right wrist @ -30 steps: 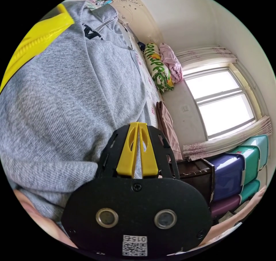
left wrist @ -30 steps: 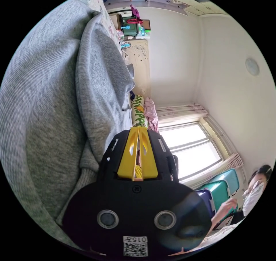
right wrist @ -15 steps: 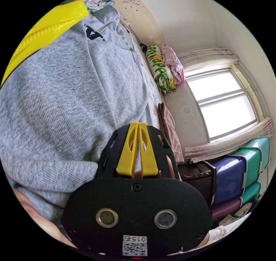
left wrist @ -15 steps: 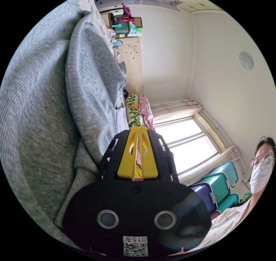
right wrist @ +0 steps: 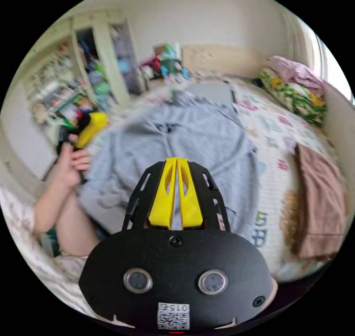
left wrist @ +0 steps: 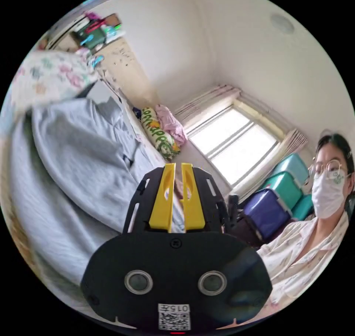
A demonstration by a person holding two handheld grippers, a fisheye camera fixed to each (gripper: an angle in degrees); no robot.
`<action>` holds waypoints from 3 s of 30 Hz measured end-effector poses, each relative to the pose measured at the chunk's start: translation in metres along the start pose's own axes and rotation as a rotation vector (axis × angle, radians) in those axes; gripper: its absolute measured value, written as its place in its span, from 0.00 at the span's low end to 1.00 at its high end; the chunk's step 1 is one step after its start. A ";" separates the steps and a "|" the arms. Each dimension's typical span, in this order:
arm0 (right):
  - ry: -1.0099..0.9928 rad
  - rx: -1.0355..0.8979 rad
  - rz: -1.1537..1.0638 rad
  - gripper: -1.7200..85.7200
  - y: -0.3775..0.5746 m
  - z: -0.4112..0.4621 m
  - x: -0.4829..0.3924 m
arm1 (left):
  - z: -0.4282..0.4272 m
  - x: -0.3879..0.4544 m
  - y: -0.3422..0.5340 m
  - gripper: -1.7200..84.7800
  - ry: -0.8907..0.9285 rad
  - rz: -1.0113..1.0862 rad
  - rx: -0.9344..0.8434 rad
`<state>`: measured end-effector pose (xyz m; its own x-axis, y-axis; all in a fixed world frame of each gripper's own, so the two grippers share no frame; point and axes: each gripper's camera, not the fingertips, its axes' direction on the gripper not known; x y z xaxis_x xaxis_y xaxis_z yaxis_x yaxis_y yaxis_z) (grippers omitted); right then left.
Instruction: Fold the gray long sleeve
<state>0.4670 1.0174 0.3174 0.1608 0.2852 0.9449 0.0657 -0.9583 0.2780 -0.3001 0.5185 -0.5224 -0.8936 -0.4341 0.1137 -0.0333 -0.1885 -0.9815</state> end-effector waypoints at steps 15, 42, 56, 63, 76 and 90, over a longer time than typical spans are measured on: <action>-0.269 -0.244 0.192 0.16 0.029 -0.085 0.037 | 0.141 0.078 0.025 0.09 -0.004 0.757 -0.963; -0.212 -0.367 -0.019 0.12 -0.124 -0.248 -0.069 | -0.038 -0.031 -0.063 0.09 -0.671 -0.047 -0.178; -0.305 -0.453 0.001 0.15 -0.327 -0.004 -0.156 | -0.026 -0.079 -0.060 0.17 -0.597 -0.208 -0.137; -0.258 -0.523 0.088 0.14 -0.343 0.065 -0.169 | -0.026 -0.110 -0.057 0.11 -0.508 -0.301 -0.138; -0.228 -0.491 -0.069 0.05 -0.398 0.090 -0.232 | -0.077 -0.112 -0.070 0.01 -0.505 -0.273 -0.034; -0.125 -0.510 -0.084 0.09 -0.366 0.179 -0.276 | -0.110 -0.164 -0.079 0.02 -0.478 -0.385 -0.016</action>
<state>0.5743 1.2924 -0.0763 0.2933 0.3313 0.8968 -0.3992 -0.8099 0.4297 -0.2004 0.7012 -0.4805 -0.5164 -0.6852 0.5136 -0.3241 -0.3987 -0.8579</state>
